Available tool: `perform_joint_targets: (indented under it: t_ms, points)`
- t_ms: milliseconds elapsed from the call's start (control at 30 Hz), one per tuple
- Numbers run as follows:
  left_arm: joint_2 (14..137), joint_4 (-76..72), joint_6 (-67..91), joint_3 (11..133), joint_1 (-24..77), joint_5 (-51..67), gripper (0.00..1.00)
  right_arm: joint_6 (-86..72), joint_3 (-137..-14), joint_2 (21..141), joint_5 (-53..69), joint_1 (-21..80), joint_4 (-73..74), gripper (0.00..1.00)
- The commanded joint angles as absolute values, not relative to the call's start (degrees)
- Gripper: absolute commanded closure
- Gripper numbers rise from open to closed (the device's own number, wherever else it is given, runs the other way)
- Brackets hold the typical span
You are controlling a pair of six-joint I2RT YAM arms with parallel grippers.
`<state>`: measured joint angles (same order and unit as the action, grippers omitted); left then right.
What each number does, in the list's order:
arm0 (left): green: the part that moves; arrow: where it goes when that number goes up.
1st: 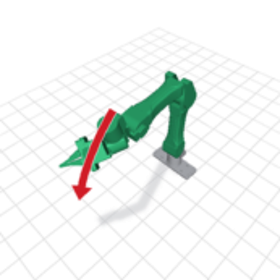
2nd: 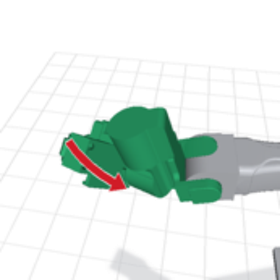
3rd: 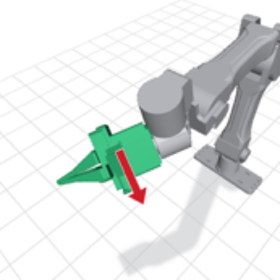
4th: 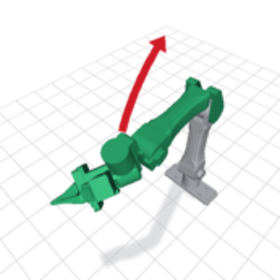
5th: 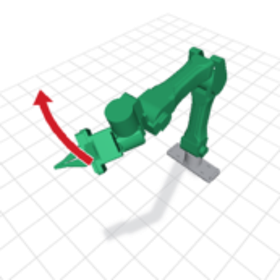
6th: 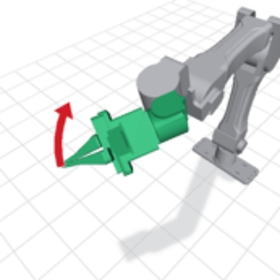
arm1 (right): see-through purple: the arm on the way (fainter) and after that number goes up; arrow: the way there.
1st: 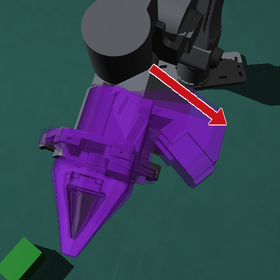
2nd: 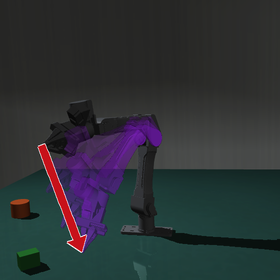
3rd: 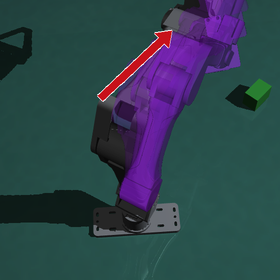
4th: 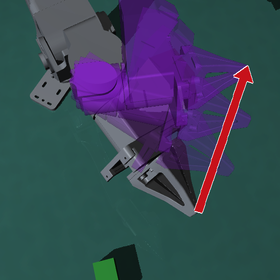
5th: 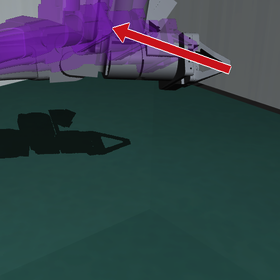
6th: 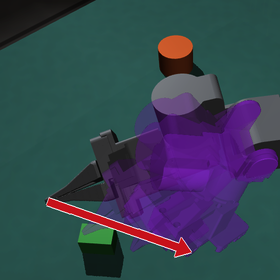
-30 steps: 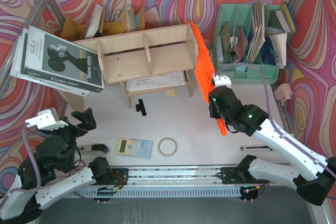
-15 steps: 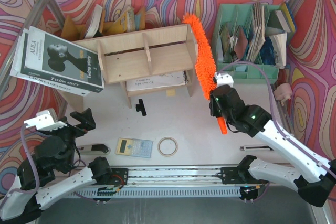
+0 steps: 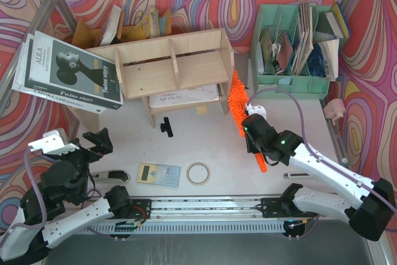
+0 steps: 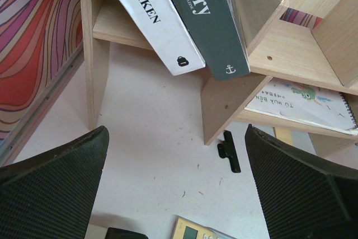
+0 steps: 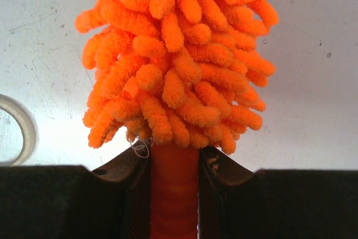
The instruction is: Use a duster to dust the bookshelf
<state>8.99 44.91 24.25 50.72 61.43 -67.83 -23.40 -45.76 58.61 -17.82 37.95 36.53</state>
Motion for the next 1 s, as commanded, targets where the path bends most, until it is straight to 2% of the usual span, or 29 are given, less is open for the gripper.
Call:
perform_joint_targets:
  t_ms: [0,300,667,833,967]
  points:
    - [8.6,44.6,24.3,50.0,61.6,-69.2,0.01,-23.7,-48.7,58.2,-19.2,38.3,32.9,1.00]
    - [8.3,44.7,24.7,50.0,61.6,-69.1,0.02,-20.8,-55.9,55.2,-21.8,38.3,36.0,1.00]
    - [7.8,45.4,25.5,50.2,61.6,-69.1,0.01,-26.7,-43.0,57.8,-15.6,38.3,30.1,1.00]
    - [7.5,45.3,25.4,50.3,61.6,-69.1,0.01,-27.1,-42.7,58.5,-15.4,38.3,30.2,1.00]
    - [7.3,45.5,25.5,50.3,61.6,-69.1,0.02,-25.7,-47.4,57.8,-17.2,38.3,32.6,1.00]
